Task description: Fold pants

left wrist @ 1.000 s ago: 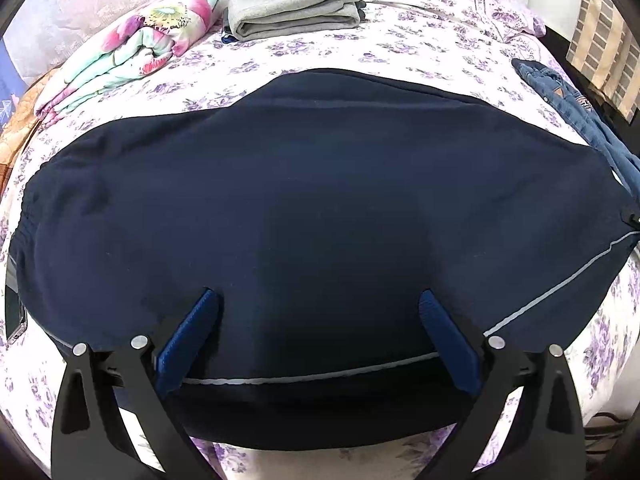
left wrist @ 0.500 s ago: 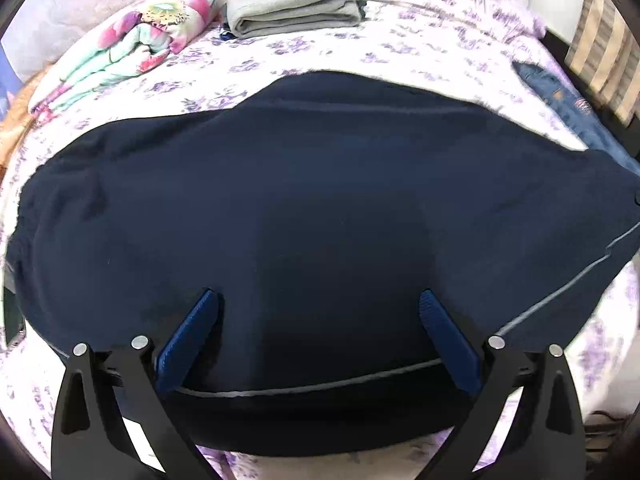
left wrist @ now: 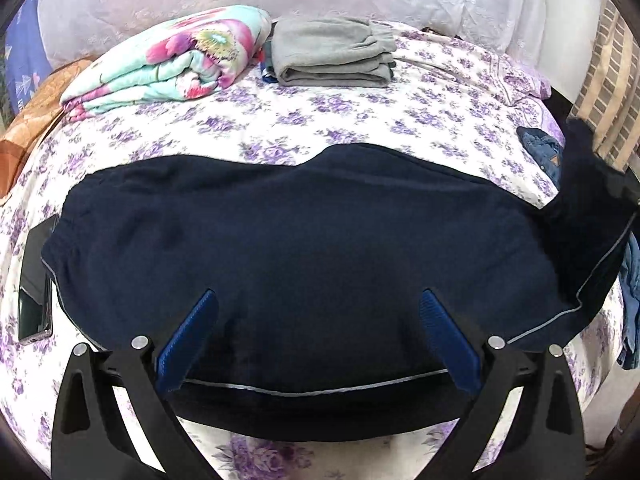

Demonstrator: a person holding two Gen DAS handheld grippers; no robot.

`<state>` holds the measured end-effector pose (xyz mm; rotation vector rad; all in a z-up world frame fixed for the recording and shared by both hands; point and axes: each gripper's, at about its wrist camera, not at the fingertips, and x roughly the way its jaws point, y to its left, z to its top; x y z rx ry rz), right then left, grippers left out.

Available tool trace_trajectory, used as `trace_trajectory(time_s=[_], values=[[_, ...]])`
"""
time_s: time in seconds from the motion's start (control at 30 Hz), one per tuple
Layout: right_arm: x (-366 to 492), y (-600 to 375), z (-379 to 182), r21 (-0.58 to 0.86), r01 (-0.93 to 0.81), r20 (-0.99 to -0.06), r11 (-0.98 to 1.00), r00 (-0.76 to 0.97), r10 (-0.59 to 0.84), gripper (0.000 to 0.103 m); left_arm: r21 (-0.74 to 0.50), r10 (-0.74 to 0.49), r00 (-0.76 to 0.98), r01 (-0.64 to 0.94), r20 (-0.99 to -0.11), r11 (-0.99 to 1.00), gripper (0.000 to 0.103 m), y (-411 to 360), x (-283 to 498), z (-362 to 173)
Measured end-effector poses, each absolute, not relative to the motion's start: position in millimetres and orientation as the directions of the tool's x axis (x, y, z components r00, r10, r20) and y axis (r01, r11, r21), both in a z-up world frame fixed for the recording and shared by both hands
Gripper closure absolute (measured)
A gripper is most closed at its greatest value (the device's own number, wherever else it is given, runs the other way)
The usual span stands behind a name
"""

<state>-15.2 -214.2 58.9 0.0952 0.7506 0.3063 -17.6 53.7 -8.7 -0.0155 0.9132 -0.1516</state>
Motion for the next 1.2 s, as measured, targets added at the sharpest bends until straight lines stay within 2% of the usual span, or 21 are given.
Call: trace_trajectory(time_s=[0.17,0.27,0.33,0.37,0.4,0.43,0.47,0.6,0.83,0.9,0.97,1.07,1.2], values=[[15.6,-159.4,15.7,0.202,-0.316,-0.742,0.927,0.569,0.356,0.085,-0.089,-0.121,0.575,0.084,-0.809,0.992,0.005,68.0,-16.2,-20.6],[19.0,-144.9,-3.7,0.187,-0.325,-0.776,0.927,0.53,0.343,0.09,-0.085,-0.116,0.569,0.081,-0.814,0.993,0.005,72.4,-16.5,-25.3],[18.1,-143.7,-4.9,0.168,-0.323,-0.781,0.931,0.533,0.326,0.088,-0.081,-0.115,0.565,0.085,-0.817,0.993,0.005,72.9,-15.6,-27.4],[14.7,-142.5,-3.8,0.132,-0.325,-0.784,0.937,0.543,0.299,0.071,-0.079,-0.113,0.565,0.085,-0.817,0.993,0.005,72.6,-14.8,-27.9],[11.9,-141.7,-2.6,0.095,-0.321,-0.785,0.942,0.558,0.269,0.059,-0.074,-0.111,0.565,0.087,-0.817,0.993,0.005,71.5,-14.0,-28.5],[7.8,-140.2,-1.5,0.047,-0.31,-0.778,0.949,0.585,0.229,0.039,-0.072,-0.111,0.565,0.091,-0.818,0.993,0.005,70.5,-13.5,-29.0],[1.7,-138.0,0.8,-0.003,-0.306,-0.766,0.952,0.613,0.194,0.031,-0.07,-0.111,0.564,0.093,-0.818,0.993,0.005,69.1,-12.6,-29.4],[-9.8,-131.7,-2.1,-0.034,-0.361,-0.783,0.932,0.589,0.199,0.029,-0.077,-0.127,0.559,0.111,-0.819,0.991,0.005,64.6,-11.1,-29.6],[-10.5,-114.4,-20.9,-0.122,-0.382,-0.812,0.916,0.569,0.13,0.03,-0.086,-0.141,0.552,0.124,-0.822,0.989,0.005,64.0,-11.1,-30.1],[-4.3,-117.3,-26.2,-0.125,-0.365,-0.815,0.923,0.569,0.114,0.043,-0.087,-0.141,0.551,0.123,-0.823,0.989,0.005,64.2,-10.9,-30.3],[5.7,-125.3,-30.3,-0.047,-0.355,-0.831,0.934,0.532,0.16,0.077,-0.084,-0.139,0.55,0.124,-0.823,0.989,0.005,63.9,-11.2,-30.4],[7.6,-132.3,-18.0,0.039,-0.356,-0.81,0.934,0.535,0.238,0.083,-0.089,-0.144,0.548,0.126,-0.824,0.988,0.005,64.2,-12.9,-29.5],[4.8,-135.7,17.7,0.193,-0.413,-0.728,0.89,0.548,0.412,0.083,-0.091,-0.134,0.567,0.103,-0.813,0.991,0.005,71.1,-16.1,-21.7]])
